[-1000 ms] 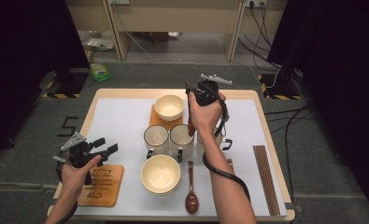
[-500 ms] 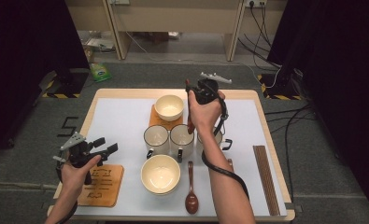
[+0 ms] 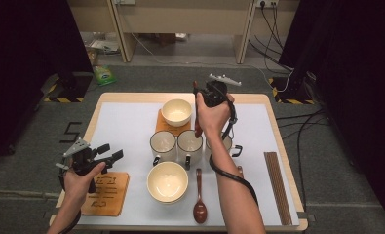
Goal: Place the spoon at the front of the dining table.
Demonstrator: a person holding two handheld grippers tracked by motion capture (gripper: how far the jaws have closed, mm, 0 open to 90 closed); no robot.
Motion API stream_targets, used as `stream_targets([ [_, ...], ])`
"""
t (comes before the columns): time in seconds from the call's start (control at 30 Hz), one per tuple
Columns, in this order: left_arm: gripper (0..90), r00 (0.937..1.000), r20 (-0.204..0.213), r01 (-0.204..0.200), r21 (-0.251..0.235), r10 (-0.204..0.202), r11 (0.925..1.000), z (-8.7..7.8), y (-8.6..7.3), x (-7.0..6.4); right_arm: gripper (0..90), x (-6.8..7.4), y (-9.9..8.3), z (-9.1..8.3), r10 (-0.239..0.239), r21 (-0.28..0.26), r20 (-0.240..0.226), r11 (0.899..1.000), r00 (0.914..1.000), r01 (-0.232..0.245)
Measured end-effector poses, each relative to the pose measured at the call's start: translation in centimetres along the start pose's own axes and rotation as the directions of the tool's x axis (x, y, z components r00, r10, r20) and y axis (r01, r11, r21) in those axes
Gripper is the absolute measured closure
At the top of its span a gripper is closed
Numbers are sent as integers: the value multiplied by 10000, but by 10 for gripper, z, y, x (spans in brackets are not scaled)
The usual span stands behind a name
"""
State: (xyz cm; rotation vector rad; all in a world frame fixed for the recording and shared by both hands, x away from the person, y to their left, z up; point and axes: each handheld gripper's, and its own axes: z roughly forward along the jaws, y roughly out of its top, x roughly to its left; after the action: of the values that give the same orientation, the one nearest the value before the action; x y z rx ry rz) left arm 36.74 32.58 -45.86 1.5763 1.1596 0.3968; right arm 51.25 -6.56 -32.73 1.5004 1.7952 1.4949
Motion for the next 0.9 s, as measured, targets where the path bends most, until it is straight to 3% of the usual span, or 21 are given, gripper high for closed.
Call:
stream_targets([
  [0.9, 236, 10000, 28, 30, -18, -30, 10000, 0, 0, 0, 841, -4, 7, 16, 72, -288, 95, 9996, 9999, -69],
])
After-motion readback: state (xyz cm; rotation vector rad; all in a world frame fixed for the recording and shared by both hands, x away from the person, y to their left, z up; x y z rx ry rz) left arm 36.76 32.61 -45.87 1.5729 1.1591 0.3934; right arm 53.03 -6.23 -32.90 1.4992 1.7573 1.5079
